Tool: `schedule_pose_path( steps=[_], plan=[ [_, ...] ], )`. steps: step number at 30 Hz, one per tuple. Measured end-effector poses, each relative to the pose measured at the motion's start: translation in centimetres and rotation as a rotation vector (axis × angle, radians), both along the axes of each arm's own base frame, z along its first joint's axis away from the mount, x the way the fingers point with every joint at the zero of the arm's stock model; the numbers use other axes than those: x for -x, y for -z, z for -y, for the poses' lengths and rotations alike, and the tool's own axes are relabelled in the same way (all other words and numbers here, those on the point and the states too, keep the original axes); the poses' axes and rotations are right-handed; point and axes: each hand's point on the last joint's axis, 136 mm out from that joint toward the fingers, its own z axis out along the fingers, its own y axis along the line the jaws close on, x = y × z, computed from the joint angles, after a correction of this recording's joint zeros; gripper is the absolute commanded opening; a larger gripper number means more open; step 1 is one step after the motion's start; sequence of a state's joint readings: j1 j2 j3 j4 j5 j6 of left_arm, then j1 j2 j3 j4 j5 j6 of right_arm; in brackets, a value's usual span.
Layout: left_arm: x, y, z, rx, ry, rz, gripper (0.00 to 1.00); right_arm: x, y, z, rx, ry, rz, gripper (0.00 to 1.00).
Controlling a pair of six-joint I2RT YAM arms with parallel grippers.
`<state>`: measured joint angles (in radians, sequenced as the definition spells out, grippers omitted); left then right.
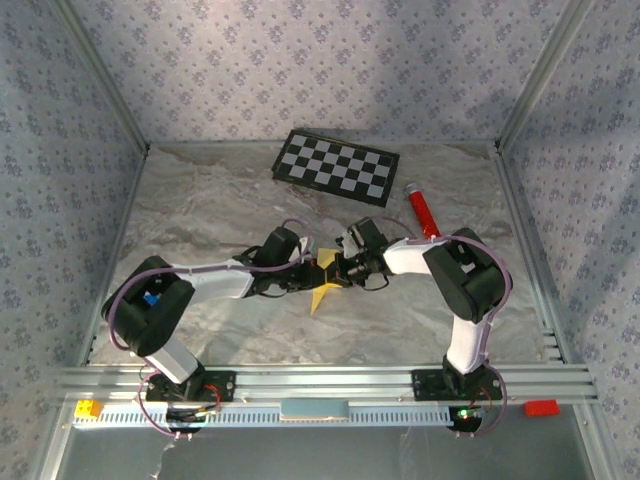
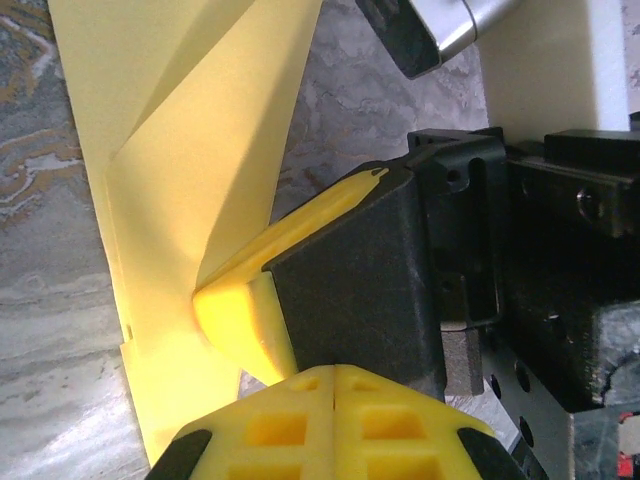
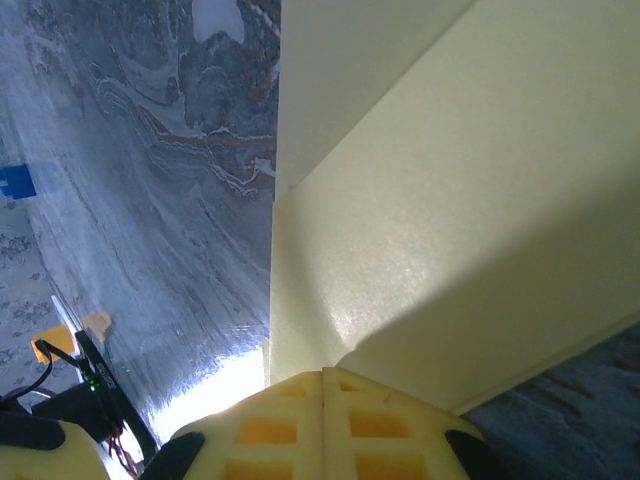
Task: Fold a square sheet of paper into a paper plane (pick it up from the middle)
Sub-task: Fold the wing for the fifth time at the center of the table.
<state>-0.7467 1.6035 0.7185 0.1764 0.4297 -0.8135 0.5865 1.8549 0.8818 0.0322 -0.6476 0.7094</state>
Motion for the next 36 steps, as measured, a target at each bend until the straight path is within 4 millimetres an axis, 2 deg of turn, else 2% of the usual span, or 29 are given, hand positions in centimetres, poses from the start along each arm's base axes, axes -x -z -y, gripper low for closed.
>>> schedule_pose_path(
  steps=[2,6,8,16,21,26,36],
  plan=[
    [0.4,0.2,-0.3,-0.005,-0.007,0.001,0.00,0.0,0.0,0.0,0.000,0.001,-0.001,0.00],
    [2.7,2.2,-1.7,-0.067,0.004,-0.052,0.00,-0.1,0.0,0.0,0.000,0.008,-0.004,0.00],
    [3.3,2.5,-2.0,-0.082,0.008,-0.066,0.00,-0.1,0.0,0.1,0.001,0.010,-0.004,0.00],
    [2.9,2.1,-1.2,-0.072,0.022,-0.067,0.00,-0.2,0.0,0.1,0.001,0.015,-0.008,0.00],
    [2.1,2.9,-0.3,-0.082,0.027,-0.084,0.00,-0.2,0.0,0.1,0.001,0.015,-0.009,0.00],
    [2.5,4.1,-0.8,-0.124,0.026,-0.102,0.00,-0.2,0.0,0.1,0.000,0.015,-0.008,0.00],
    [3.3,4.5,-0.5,-0.099,0.032,-0.052,0.00,-0.1,-0.3,0.4,0.012,0.018,-0.016,0.03]
  ],
)
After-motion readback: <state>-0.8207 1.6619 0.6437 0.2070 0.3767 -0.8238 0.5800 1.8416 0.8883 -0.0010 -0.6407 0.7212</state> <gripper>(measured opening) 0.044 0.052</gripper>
